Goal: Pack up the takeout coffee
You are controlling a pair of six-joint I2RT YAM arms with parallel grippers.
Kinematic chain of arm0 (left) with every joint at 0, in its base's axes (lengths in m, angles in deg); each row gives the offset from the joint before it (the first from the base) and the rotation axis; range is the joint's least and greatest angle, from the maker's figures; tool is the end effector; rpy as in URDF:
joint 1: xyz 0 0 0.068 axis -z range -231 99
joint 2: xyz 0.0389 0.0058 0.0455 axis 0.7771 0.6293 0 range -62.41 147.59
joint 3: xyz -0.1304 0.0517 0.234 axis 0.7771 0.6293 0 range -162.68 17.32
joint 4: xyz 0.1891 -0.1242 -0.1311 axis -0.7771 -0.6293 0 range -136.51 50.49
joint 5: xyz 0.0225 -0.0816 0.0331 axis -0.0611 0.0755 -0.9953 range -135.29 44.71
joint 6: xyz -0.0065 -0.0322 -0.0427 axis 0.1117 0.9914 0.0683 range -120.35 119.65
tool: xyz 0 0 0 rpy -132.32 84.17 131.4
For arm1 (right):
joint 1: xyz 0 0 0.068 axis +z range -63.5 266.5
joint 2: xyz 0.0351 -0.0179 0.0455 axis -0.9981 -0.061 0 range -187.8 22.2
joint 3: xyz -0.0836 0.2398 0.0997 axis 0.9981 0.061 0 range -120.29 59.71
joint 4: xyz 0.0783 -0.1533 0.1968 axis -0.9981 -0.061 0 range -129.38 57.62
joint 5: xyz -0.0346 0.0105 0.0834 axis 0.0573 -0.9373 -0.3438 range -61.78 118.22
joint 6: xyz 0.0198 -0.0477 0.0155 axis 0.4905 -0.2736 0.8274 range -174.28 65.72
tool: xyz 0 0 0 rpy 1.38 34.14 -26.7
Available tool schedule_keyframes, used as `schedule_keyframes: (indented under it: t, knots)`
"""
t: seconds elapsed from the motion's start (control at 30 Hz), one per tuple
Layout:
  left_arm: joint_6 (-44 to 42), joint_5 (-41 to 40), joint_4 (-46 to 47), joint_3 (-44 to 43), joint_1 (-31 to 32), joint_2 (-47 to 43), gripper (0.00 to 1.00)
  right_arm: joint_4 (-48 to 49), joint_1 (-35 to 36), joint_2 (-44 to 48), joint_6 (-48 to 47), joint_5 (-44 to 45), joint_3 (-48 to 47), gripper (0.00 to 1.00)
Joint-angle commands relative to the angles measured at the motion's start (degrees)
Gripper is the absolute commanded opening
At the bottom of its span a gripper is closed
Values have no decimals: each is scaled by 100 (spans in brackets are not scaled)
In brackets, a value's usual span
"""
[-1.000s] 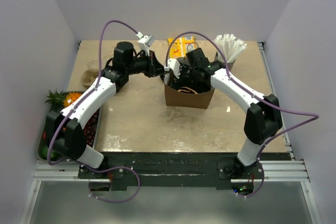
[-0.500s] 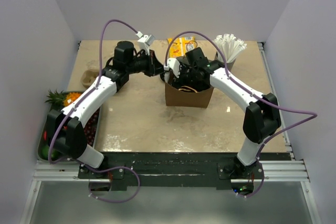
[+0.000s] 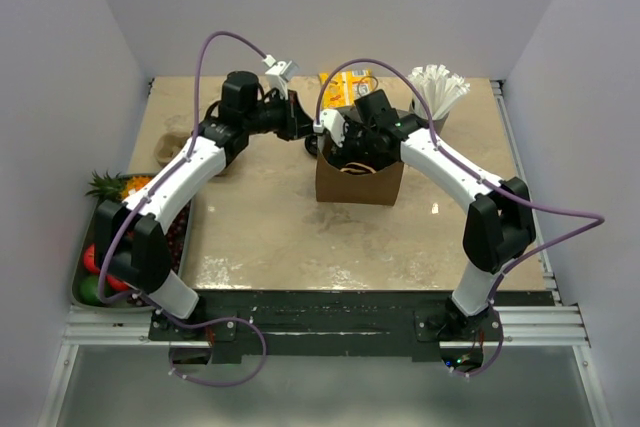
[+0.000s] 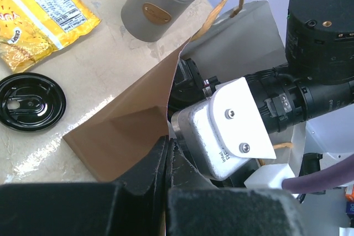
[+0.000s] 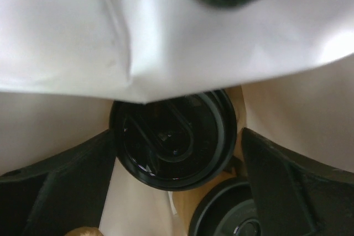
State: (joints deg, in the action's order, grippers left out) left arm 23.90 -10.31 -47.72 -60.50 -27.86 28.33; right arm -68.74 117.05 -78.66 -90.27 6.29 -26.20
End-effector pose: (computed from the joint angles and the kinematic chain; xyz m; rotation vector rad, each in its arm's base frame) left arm 0.3339 -0.1649 0.3441 0.4118 1.9994 -1.1256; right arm 0.3280 0.2091 0.2841 -1.4645 1.9320 0.4278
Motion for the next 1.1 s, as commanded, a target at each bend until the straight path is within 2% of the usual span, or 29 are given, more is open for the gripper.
schedule_keyframes:
  t: [0.0, 0.4, 0.7, 1.07]
  knots:
    - [-131, 255, -32, -312, -55, 40, 0, -275, -22, -153, -84, 269, -101, 98]
    - [36, 325, 188, -392, -143, 207, 0, -811, -137, 31, 241, -540, -1138, 99]
    - [124, 308, 293, -409, -143, 269, 0, -1154, -145, 101, 443, -672, -1472, 99]
    - [141, 290, 346, -392, -134, 242, 0, -1664, -128, 408, 979, -663, -2589, 99]
